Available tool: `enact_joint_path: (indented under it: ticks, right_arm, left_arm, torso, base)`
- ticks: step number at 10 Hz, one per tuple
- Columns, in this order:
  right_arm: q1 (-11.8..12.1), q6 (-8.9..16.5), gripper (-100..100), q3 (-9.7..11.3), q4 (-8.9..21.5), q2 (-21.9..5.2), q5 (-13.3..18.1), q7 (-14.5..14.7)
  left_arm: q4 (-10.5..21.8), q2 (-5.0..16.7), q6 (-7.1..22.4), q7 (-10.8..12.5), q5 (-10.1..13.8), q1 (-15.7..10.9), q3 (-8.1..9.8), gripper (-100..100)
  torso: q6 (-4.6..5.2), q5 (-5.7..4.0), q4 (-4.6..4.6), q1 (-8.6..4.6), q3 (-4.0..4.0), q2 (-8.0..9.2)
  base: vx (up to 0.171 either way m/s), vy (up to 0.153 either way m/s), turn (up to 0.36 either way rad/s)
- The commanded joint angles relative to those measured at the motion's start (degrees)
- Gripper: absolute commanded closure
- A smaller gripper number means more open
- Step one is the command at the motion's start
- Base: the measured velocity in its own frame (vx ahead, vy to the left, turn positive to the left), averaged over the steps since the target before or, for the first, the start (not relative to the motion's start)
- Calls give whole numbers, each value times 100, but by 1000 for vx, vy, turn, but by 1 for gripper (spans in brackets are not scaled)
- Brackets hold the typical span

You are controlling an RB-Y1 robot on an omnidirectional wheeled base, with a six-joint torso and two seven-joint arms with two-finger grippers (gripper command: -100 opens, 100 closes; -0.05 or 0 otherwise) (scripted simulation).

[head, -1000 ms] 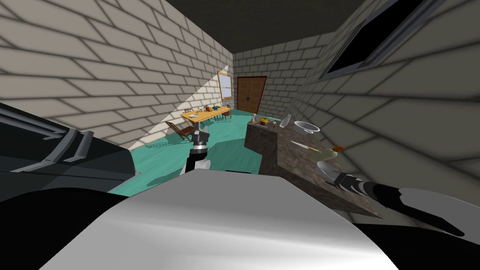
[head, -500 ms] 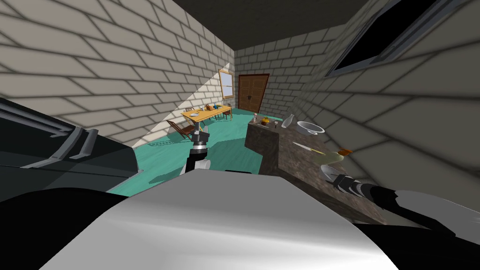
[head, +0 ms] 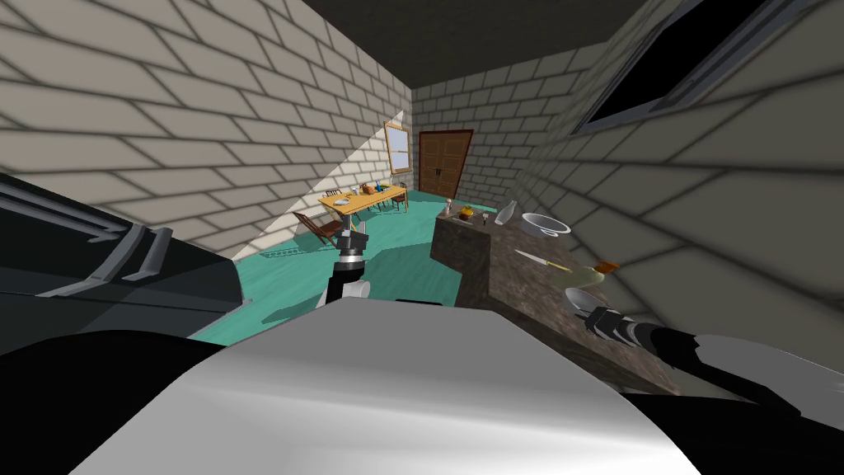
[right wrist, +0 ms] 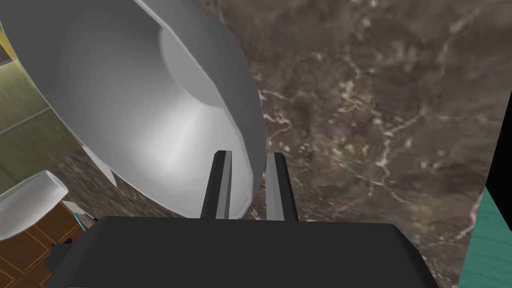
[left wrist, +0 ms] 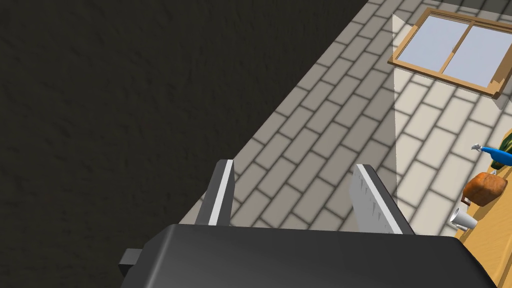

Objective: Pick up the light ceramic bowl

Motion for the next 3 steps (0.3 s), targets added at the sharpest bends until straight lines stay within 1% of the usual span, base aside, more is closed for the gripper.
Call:
enact_joint_path:
  ticks: [1,2,3]
  right_arm:
    - [30,-86,100,-30,-58,-164,-3,-64]
    - [-57,-78,100,-5,54,-55,8,10]
    - [-61,-101,0,-6,66,-63,10,13]
  left_arm:
    - [0,0,0,0,0,0,0,0]
    - [0,0,0,0,0,0,0,0]
    - [0,0,0,0,0,0,0,0]
  torso:
    - [0,0,0,0,0,0]
    - [8,6,1,12,4,8]
    - [1,4,1,12,4,7]
  base:
    - [-15,34,-117]
    - [-10,22,-43]
    - [0,0,0]
